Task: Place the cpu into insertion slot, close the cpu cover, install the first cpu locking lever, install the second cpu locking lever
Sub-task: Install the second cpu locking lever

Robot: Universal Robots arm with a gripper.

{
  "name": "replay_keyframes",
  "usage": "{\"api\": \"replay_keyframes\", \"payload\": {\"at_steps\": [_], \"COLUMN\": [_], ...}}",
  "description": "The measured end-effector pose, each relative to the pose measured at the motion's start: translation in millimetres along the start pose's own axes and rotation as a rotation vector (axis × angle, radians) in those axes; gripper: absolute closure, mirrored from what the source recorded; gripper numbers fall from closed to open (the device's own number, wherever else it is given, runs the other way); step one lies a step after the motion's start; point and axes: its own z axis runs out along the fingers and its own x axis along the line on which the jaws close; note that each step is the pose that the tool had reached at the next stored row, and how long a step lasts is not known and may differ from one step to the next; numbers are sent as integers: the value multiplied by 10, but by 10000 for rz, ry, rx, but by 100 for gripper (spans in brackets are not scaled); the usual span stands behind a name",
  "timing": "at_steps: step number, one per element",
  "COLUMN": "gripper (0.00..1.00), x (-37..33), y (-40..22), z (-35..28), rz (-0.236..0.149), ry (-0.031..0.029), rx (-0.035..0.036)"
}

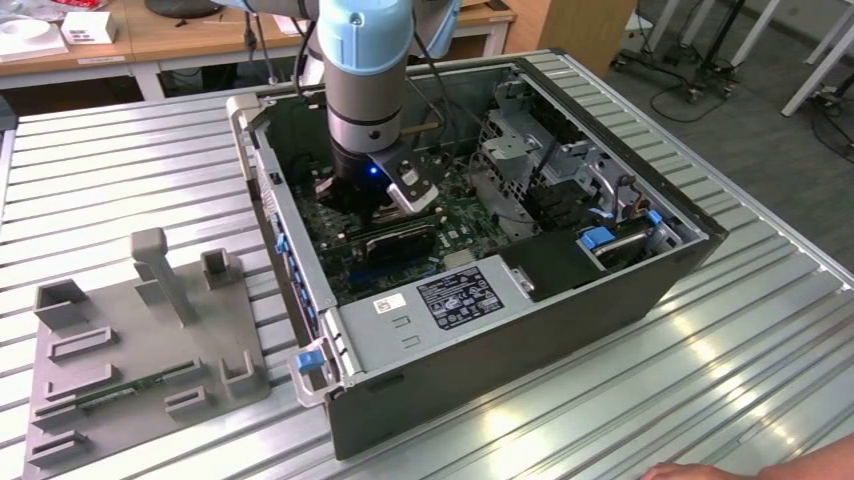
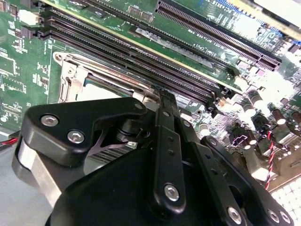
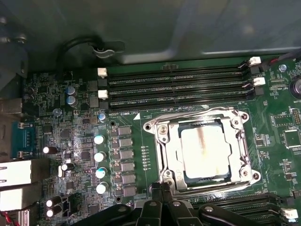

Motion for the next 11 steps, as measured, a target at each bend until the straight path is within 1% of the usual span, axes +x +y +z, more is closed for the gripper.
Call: {"api": "replay_keyframes", "payload": {"at_steps": [11], "gripper": [89], "x": [9], "y": [-4], "z": [5], "rz": [0], "ry": [-1], "rx": [-2]}}
